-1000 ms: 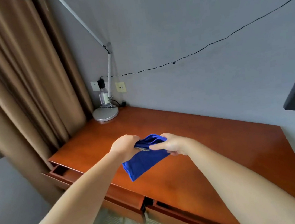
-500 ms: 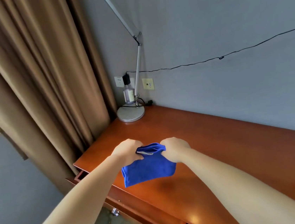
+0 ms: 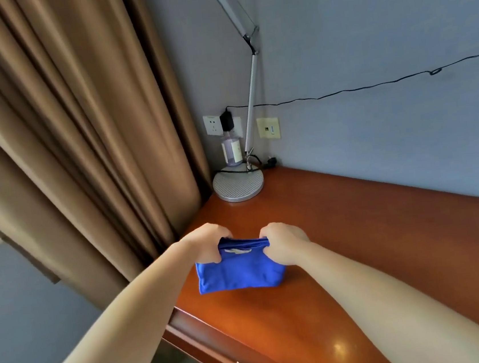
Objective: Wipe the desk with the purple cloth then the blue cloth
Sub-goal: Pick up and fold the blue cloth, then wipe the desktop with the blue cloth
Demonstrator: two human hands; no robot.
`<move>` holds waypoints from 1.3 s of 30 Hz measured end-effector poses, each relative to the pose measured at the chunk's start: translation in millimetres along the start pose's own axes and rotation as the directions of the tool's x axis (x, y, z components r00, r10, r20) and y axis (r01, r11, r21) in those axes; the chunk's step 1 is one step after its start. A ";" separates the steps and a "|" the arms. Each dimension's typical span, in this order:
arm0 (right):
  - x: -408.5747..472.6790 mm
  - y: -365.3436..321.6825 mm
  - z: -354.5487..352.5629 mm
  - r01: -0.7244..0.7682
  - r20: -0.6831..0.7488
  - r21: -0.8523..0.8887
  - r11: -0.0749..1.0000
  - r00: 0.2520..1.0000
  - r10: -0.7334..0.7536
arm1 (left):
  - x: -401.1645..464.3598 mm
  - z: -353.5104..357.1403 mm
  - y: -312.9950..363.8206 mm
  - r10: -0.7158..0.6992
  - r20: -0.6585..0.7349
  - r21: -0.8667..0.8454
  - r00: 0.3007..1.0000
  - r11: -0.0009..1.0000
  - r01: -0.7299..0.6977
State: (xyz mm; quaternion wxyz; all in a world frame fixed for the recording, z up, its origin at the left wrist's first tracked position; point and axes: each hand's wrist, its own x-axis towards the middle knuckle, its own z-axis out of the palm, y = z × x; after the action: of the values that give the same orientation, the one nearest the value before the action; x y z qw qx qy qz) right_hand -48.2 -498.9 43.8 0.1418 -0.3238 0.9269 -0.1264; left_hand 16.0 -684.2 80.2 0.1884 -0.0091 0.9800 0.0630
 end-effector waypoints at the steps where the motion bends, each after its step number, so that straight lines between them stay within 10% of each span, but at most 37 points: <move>1: 13.3 -4.8 0.9 -0.019 -0.007 0.009 1.000 1.000 0.020 | 7.2 -3.4 -13.6 0.016 -0.009 0.010 1.000 1.000 -0.016; 11: 102.3 -75.0 -4.5 -0.154 -0.356 -0.099 0.983 0.928 0.109 | 77.8 -31.3 -138.8 0.281 -0.343 0.200 0.896 0.954 -0.222; 18: 114.6 -100.2 76.3 -0.289 0.001 -0.072 0.955 0.957 0.290 | 89.1 47.3 -191.0 0.225 0.136 0.069 0.965 0.969 -0.236; 23: 140.8 -98.8 97.0 -0.354 0.011 0.028 0.935 0.935 0.354 | 121.1 64.0 -202.0 0.194 0.071 -0.107 0.978 0.977 -0.186; 39: 247.9 -41.3 152.7 -0.444 -0.151 -0.030 0.895 0.888 0.435 | 242.6 98.7 -188.7 0.081 -0.087 0.096 0.993 0.993 -0.072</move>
State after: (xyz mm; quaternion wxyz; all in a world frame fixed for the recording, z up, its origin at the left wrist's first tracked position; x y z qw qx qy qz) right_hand -158.3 -709.7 -129.2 0.0909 -0.1001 0.9873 -0.0839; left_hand -165.2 -857.3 -123.2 0.1413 0.0345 0.9891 0.0242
